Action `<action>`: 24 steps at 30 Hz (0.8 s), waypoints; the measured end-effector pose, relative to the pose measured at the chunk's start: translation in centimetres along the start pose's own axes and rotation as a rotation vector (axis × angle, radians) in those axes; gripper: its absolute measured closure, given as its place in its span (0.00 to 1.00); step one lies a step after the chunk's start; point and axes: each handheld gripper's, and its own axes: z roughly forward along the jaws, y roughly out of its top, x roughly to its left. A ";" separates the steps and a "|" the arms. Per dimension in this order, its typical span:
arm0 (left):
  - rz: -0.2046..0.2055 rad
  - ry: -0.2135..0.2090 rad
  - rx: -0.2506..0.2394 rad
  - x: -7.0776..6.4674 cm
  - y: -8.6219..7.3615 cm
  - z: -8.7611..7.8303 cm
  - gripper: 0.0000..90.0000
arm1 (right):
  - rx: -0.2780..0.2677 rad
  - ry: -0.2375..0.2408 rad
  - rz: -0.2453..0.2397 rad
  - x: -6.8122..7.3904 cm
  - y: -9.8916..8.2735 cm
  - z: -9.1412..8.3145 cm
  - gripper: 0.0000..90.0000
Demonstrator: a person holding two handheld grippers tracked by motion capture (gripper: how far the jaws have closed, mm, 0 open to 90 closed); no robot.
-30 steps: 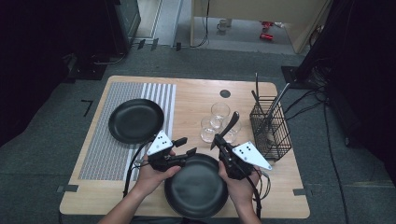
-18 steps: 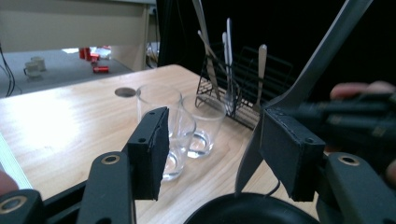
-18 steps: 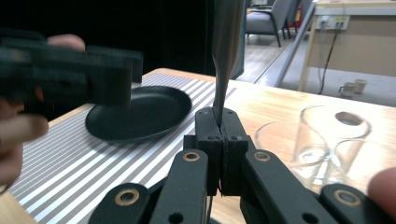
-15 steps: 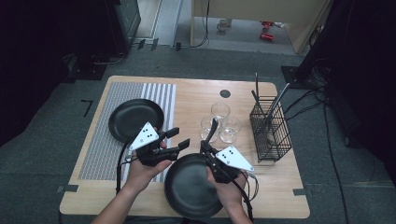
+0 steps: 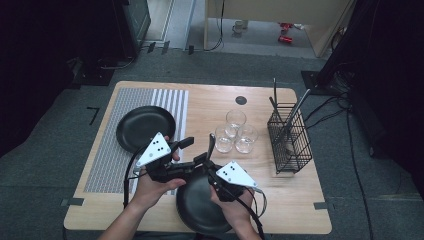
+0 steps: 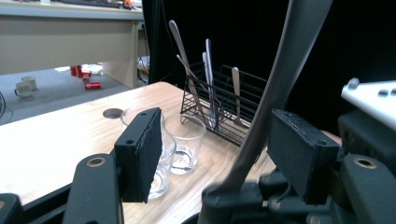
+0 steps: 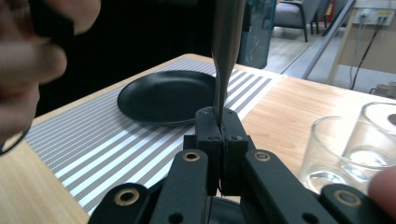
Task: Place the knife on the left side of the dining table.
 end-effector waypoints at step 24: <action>0.028 -0.027 -0.051 -1.2 0.6 -0.9 0.83 | 0.050 0.054 -0.062 2.0 -0.9 1.0 1.00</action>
